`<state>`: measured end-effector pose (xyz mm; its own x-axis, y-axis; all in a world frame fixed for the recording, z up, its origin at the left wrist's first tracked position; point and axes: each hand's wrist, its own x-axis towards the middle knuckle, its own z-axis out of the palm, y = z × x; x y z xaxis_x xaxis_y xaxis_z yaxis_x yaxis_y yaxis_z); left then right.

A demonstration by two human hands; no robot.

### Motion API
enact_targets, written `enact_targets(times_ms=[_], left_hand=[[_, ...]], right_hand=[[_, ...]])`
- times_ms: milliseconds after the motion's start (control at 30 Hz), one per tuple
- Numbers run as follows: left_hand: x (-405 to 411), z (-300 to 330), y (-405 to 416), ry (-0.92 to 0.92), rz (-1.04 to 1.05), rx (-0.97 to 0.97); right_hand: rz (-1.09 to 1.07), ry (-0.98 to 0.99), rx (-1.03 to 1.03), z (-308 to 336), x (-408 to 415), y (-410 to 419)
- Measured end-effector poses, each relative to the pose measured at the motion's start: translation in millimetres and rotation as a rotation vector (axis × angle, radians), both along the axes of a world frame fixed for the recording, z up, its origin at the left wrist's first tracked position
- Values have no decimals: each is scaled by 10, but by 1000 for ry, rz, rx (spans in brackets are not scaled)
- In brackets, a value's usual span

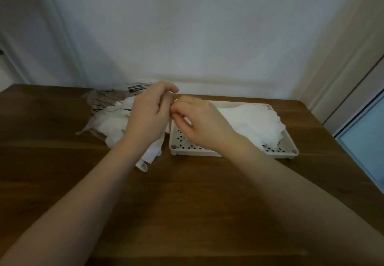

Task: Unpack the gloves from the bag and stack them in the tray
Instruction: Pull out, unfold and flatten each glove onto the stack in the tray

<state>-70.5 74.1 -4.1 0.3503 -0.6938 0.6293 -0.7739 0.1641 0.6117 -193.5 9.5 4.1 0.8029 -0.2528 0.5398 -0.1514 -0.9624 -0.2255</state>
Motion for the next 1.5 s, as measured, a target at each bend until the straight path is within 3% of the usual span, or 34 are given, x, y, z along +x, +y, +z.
enact_targets(times_ms=[100, 200, 267, 433, 500, 567, 733, 833, 900, 1033, 1100, 1233, 1267, 1400, 1500], left_hand=[[214, -105, 189, 103, 31, 12], [378, -223, 285, 186, -32, 152], [495, -304, 365, 165, -56, 282], [610, -438, 474, 3, -217, 573], [625, -492, 463, -115, -189, 649], [632, -525, 425, -206, -101, 671], [690, -526, 291, -229, 39, 602], [727, -532, 223, -250, 91, 670], [756, -585, 164, -317, 114, 713], [680, -597, 111, -434, 245, 762], [538, -548, 140, -380, 205, 609], [70, -375, 255, 194, -246, 265], [-21, -333, 260, 259, -297, 210], [-168, -140, 102, 205, -178, 279], [-176, -41, -1, 141, -159, 314]], right_hand=[[70, 257, 38, -176, 309, 158], [-58, 632, -64, -427, 467, 87], [-132, 723, -63, -531, 521, 46], [-206, 532, 168, -538, 562, 59], [-242, 400, 320, -514, 559, 63], [-265, 219, 480, -471, 546, 52], [-305, -178, 995, -228, 531, 38], [-284, -400, 1336, -97, 527, -28], [-250, -476, 1447, -45, 480, -80], [-316, -349, 1378, -38, 351, -124], [-319, -296, 1341, -14, 270, -125], [-368, -205, 1151, 55, 150, -124], [-386, -187, 1098, 74, 129, -117], [-415, -184, 977, 168, 21, -122], [-384, -229, 1002, 210, -89, -178]])
